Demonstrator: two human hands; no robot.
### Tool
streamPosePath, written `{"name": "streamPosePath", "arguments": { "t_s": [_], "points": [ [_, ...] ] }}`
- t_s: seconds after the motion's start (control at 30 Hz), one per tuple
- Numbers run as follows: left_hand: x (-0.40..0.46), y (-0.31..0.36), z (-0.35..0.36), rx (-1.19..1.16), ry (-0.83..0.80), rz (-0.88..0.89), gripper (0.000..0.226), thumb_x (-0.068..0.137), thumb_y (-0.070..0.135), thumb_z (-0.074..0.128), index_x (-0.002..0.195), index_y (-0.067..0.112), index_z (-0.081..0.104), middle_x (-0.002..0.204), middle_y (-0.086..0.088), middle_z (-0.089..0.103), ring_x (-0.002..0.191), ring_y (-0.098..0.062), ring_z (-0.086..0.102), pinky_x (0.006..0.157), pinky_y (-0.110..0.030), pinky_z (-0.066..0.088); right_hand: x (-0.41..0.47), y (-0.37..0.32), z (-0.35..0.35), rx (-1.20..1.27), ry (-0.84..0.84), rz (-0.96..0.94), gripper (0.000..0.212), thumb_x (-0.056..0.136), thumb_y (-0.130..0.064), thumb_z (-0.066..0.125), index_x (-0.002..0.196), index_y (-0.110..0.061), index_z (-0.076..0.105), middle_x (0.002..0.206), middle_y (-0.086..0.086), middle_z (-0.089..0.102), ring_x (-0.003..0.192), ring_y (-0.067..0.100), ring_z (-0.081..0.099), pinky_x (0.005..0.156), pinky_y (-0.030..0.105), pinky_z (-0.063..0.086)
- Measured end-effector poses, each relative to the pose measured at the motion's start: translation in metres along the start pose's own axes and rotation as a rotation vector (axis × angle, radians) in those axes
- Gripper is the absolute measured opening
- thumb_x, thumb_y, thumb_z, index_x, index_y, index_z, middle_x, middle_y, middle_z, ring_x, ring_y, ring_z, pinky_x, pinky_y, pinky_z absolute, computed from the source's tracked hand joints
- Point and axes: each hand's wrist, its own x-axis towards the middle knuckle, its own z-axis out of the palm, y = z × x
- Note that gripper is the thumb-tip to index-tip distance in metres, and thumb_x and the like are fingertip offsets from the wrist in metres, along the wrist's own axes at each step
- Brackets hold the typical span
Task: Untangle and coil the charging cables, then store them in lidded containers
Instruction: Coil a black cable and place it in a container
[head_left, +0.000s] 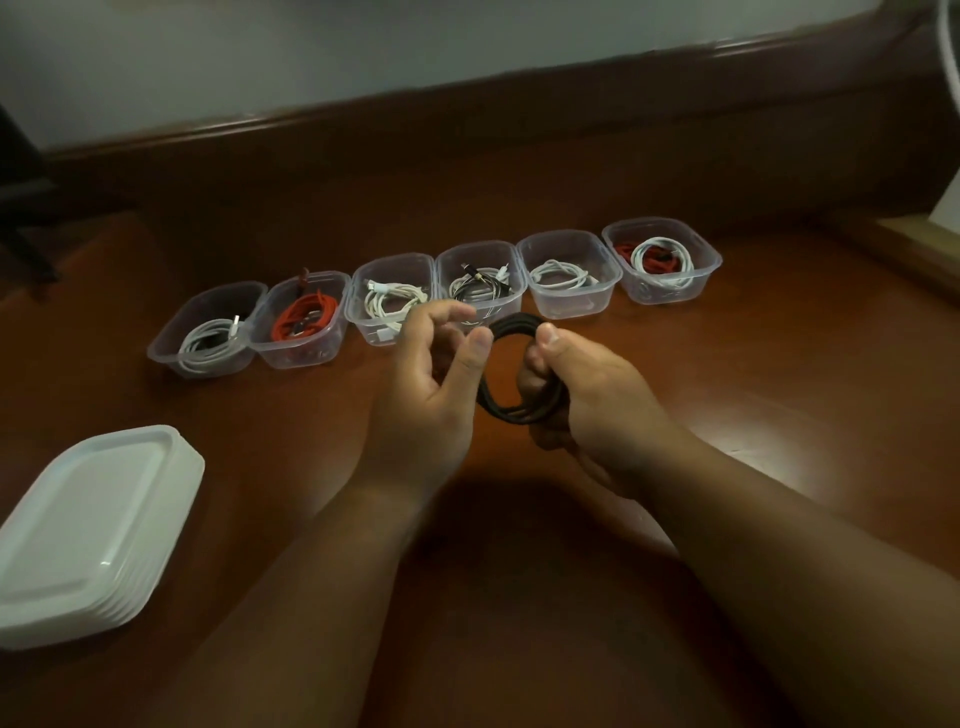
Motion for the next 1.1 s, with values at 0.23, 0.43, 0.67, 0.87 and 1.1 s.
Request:
{"name": "streamPosePath", "arguments": {
  "t_s": [0.23, 0.43, 0.67, 0.87, 1.1],
  "points": [
    [-0.003, 0.011, 0.004, 0.135, -0.022, -0.054, 0.020, 0.093, 0.040, 0.058, 0.100, 0.029, 0.073, 0.100, 0.012, 0.064, 0.097, -0.004, 0.062, 0.086, -0.025, 0.051, 0.000, -0.001, -0.003, -0.135, 0.034, -0.161, 0.034, 0.106, -0.033, 0.036, 0.076, -0.026, 0.051, 0.062, -0.013, 0.050, 0.052, -0.001, 0.042, 0.054, 0.022, 0.034],
    [-0.009, 0.029, 0.006, -0.548, -0.007, -0.544, 0.023, 0.093, 0.001, 0.057, 0.098, 0.016, 0.074, 0.086, -0.001, 0.076, 0.080, -0.011, 0.070, 0.073, -0.026, 0.059, 0.007, 0.010, -0.003, -0.585, 0.108, -0.301, 0.023, 0.101, -0.036, 0.034, 0.093, -0.030, 0.055, 0.079, -0.014, 0.058, 0.077, 0.000, 0.057, 0.070, 0.022, 0.046],
    [-0.008, 0.034, 0.001, -0.835, -0.129, -0.779, 0.040, 0.076, 0.022, 0.062, 0.115, 0.016, 0.068, 0.064, 0.002, 0.054, 0.070, -0.013, 0.053, 0.076, -0.031, 0.042, 0.015, 0.017, -0.006, -0.951, 0.095, -0.190, 0.026, 0.106, -0.031, 0.035, 0.093, -0.017, 0.052, 0.082, -0.001, 0.053, 0.075, 0.019, 0.048, 0.067, 0.034, 0.032],
    [-0.006, 0.031, 0.007, -0.481, -0.021, -0.574, 0.030, 0.085, -0.004, 0.065, 0.109, 0.014, 0.063, 0.072, 0.000, 0.070, 0.061, -0.011, 0.064, 0.062, -0.029, 0.057, 0.013, 0.010, -0.006, -0.922, 0.112, -0.166, 0.026, 0.105, -0.033, 0.036, 0.088, -0.019, 0.050, 0.075, -0.007, 0.050, 0.067, 0.010, 0.047, 0.063, 0.032, 0.030],
    [-0.002, 0.000, -0.009, 0.464, 0.073, 0.048, 0.015, 0.086, 0.016, 0.074, 0.078, 0.027, 0.066, 0.080, 0.010, 0.066, 0.077, -0.004, 0.063, 0.071, -0.029, 0.053, 0.011, 0.003, -0.013, -0.932, 0.178, -0.083, 0.033, 0.105, -0.037, 0.034, 0.085, -0.016, 0.047, 0.077, -0.001, 0.052, 0.065, 0.017, 0.051, 0.059, 0.037, 0.041]
  ]
}}
